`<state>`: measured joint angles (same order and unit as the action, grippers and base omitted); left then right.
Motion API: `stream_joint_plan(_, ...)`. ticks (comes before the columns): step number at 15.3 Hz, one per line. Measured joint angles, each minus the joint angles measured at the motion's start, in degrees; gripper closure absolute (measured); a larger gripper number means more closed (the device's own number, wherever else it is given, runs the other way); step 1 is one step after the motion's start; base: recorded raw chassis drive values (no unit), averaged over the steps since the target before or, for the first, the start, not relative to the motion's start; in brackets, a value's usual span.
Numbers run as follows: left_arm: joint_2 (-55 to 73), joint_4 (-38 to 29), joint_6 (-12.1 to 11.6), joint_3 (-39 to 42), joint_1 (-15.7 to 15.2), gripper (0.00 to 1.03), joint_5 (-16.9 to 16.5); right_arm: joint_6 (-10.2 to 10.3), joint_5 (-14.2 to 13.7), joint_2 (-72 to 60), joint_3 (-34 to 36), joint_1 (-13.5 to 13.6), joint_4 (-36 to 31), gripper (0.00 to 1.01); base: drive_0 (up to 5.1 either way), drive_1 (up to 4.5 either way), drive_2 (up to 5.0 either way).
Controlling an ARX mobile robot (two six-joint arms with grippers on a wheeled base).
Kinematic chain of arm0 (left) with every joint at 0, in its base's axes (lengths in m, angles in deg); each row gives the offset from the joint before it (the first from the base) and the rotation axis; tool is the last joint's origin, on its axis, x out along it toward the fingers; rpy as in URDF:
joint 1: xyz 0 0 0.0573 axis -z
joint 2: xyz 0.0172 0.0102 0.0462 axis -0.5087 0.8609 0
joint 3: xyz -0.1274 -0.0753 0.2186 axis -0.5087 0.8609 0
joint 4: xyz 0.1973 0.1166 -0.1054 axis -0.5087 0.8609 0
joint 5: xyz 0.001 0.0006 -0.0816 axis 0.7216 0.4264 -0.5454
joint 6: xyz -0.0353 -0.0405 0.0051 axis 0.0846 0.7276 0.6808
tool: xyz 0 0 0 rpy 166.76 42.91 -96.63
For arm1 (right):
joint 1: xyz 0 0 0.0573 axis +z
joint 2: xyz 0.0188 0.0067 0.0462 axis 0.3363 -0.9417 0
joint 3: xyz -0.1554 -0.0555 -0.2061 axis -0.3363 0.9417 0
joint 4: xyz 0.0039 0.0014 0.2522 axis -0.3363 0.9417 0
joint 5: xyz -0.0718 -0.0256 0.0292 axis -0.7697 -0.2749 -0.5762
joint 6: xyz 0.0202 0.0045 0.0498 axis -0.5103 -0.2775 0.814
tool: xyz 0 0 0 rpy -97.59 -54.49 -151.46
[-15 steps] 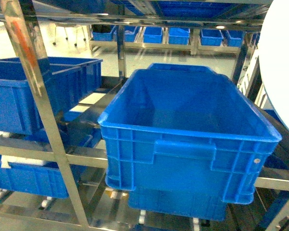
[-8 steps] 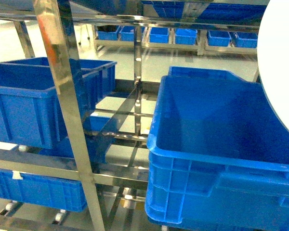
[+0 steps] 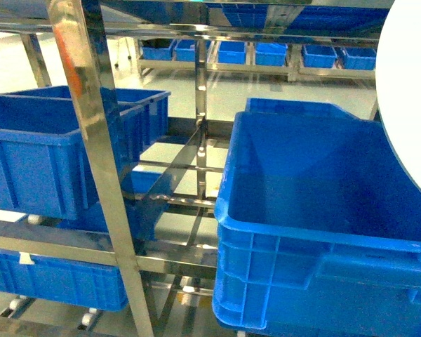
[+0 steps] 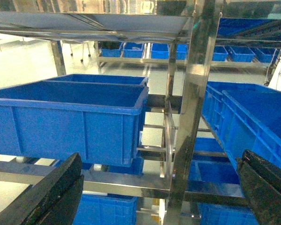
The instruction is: Place blue tray on left shelf second layer neatly
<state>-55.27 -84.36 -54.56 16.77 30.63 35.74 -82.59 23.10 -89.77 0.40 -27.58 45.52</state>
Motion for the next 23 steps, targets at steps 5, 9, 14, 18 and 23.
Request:
stream_joint_plan(5,0.0,0.0,0.0,0.0,0.0,0.05,0.0,0.0,0.0,0.0,0.0,0.0,0.0,0.99,0.0,0.0,0.0)
stream_joint_plan(9,0.0,0.0,0.0,0.0,0.0,0.05,0.04,0.0,0.02,-0.02,0.0,0.0,0.0,0.99,-0.3,-0.31,-0.3)
stream_joint_plan(14,0.0,-0.02,0.0,0.0,0.11,0.05,-0.04,0.0,-0.13,0.07,0.0,0.0,0.0,0.99,-0.5,-0.01,-0.9)
stream_joint_plan(18,0.0,0.24,0.0,0.0,0.11,0.05,-0.02,0.0,-0.15,0.13,0.0,0.0,0.0,0.99,0.0,1.13,-1.1)
stream_joint_plan(23,0.0,-0.07,0.0,0.0,0.11,0.05,-0.04,0.0,-0.15,0.07,0.0,0.0,-0.02,0.99,0.0,0.0,0.0)
